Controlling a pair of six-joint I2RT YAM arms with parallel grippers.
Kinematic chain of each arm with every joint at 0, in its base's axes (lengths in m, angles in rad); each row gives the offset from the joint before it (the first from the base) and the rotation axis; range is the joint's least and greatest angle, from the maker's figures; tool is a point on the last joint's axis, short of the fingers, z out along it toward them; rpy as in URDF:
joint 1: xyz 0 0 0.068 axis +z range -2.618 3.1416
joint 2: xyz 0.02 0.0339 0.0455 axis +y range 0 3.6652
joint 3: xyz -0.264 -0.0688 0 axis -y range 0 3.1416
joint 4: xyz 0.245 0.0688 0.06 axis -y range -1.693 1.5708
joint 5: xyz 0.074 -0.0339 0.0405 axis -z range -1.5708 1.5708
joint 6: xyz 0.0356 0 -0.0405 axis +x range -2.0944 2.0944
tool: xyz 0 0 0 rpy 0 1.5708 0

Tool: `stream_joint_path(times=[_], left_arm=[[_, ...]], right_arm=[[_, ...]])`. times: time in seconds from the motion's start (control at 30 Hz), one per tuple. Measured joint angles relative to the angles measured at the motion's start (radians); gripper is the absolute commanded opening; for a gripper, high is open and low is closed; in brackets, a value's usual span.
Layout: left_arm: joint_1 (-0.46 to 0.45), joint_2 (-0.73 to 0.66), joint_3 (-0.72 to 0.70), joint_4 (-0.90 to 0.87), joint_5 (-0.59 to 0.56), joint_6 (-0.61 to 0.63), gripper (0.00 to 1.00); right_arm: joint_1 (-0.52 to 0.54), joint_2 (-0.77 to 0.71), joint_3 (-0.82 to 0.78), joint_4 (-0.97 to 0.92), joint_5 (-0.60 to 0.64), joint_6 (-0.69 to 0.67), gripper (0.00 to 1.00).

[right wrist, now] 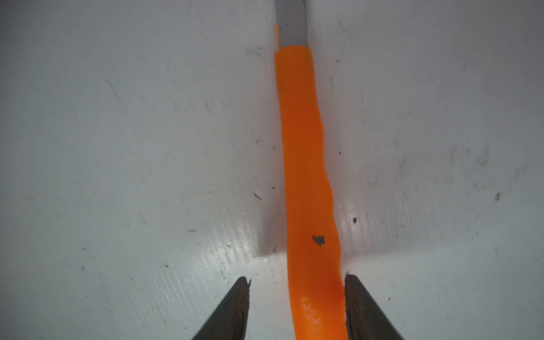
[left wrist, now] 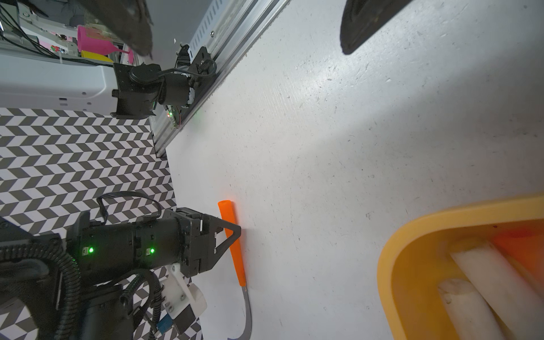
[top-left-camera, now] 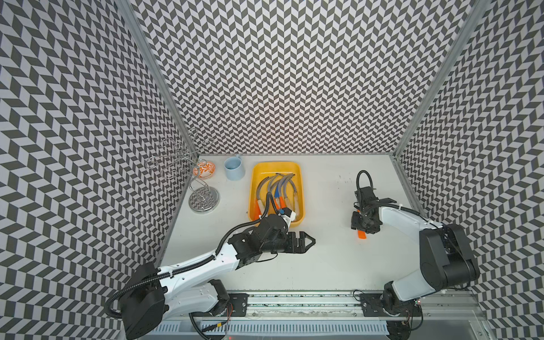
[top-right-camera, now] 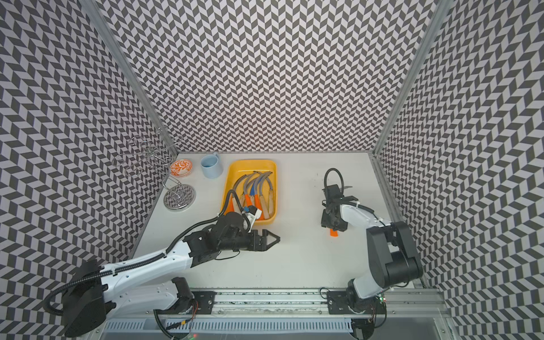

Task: Put small sickles into storage boxes
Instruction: Pick up the sickle at the center of the board.

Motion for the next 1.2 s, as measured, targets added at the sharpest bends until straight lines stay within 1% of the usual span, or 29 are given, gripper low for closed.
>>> stream_joint_path(times=[0.13,0.17,0.2,0.27,0.4,0.57,0.7,0.87,1.2], left_arm=[[-0.005,-0.013,0.0,-0.002,-0.014,-0.004,1.0],[-0.006,-0.018,0.0,-0.002,-0.018,-0.006,1.0],[-0.006,-0.023,0.0,-0.003,-0.021,-0.007,1.0],[-0.007,-0.033,0.0,-0.005,-0.027,-0.008,1.0],[-0.008,-0.048,0.0,-0.01,-0.038,-0.014,1.0],[-0.008,-0.067,0.0,-0.019,-0.051,-0.023,1.0],[-0.008,-0.079,0.0,-0.025,-0.06,-0.026,1.0],[-0.008,-0.08,0.007,-0.042,-0.072,-0.021,1.0],[0.003,-0.057,0.105,-0.082,-0.082,0.024,1.0]], right_arm=[[-0.001,0.022,-0.007,0.018,-0.009,-0.006,0.45],[-0.002,0.028,-0.009,0.022,-0.012,-0.008,0.42],[-0.002,0.033,-0.01,0.024,-0.014,-0.009,0.4],[-0.002,0.043,-0.011,0.03,-0.015,-0.015,0.3],[-0.002,0.044,-0.011,0.042,-0.014,-0.016,0.16],[-0.002,0.045,-0.009,0.041,-0.01,-0.019,0.04],[-0.002,0.045,-0.006,0.039,-0.003,-0.02,0.0],[-0.002,0.039,0.011,0.01,-0.002,-0.027,0.0],[0.001,-0.063,0.082,-0.063,-0.011,-0.033,0.0]])
